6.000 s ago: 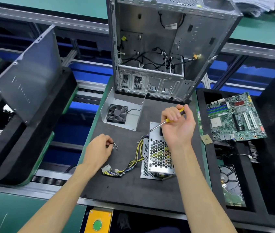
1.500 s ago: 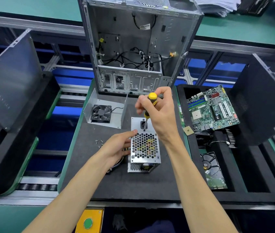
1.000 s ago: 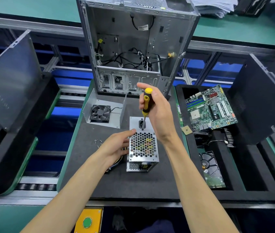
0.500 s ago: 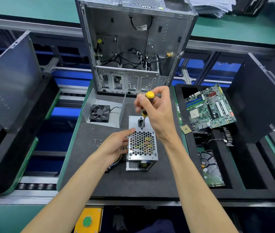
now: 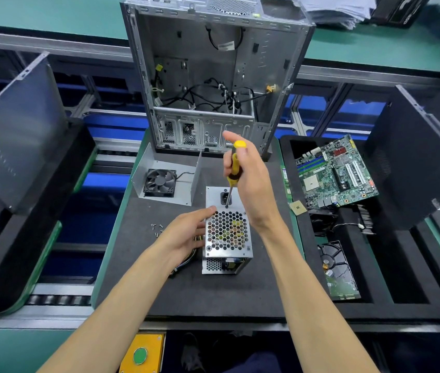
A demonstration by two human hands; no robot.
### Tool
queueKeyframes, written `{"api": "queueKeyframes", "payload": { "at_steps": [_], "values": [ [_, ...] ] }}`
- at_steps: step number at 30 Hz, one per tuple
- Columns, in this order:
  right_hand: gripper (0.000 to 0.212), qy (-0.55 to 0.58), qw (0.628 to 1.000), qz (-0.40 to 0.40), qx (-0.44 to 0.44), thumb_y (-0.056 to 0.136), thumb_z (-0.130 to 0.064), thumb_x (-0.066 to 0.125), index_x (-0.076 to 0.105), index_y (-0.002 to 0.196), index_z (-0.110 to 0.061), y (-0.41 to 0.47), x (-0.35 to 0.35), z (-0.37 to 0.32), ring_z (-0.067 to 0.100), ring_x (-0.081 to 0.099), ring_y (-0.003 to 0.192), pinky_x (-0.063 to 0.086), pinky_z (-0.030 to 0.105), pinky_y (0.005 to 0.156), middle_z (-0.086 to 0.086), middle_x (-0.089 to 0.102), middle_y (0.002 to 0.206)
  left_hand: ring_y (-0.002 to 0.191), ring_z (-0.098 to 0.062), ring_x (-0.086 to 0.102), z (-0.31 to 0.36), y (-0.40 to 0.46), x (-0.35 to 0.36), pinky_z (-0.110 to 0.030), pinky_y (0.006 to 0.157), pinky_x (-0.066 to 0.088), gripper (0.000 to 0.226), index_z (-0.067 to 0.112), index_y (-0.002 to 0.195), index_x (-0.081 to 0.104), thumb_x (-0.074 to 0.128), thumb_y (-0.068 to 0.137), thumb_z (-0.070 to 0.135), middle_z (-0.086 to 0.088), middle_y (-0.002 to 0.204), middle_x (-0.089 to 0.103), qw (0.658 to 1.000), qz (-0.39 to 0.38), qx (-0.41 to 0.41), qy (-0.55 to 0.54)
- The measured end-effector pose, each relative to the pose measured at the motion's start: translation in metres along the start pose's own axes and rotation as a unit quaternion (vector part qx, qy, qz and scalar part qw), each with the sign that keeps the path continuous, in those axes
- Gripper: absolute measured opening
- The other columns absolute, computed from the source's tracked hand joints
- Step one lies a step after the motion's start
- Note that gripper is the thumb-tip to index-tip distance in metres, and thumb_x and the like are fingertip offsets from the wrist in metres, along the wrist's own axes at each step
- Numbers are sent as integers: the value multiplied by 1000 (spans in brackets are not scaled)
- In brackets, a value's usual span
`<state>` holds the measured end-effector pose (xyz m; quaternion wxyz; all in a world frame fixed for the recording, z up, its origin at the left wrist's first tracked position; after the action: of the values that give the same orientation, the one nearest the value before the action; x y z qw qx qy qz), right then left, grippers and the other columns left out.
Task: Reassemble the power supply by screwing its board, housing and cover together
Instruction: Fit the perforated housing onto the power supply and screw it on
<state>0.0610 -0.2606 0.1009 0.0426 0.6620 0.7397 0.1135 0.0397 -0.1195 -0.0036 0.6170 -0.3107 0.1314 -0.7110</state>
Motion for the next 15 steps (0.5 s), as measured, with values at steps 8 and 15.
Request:
{"api": "queueKeyframes", "payload": {
  "at_steps": [8, 15],
  "values": [
    [15, -5, 1000, 3, -16, 101, -18, 55, 45, 111, -16, 2, -1, -2, 9, 55, 67, 46, 19, 66, -6, 60, 73, 95, -24, 69, 0, 1, 0, -52, 106, 47, 24, 17, 95, 78, 75, 86, 39, -11, 103, 77, 1000, 0, -5, 1],
    [11, 4, 1000, 17, -2, 102, -17, 56, 50, 110, -12, 3, 1, -1, 17, 69, 80, 54, 27, 75, 4, 69, 92, 95, -23, 70, 0, 1, -1, -52, 106, 48, 23, 18, 94, 79, 75, 86, 39, -9, 102, 77, 1000, -1, -7, 5]
  ]
}}
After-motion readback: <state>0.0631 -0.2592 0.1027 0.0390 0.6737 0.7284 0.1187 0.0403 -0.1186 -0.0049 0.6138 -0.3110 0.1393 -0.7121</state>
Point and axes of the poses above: each hand's wrist, its own y-axis towards the middle knuckle, its own x-axis out of the palm, z = x × y, the point moved 1 cm from there along y, towards the middle knuckle
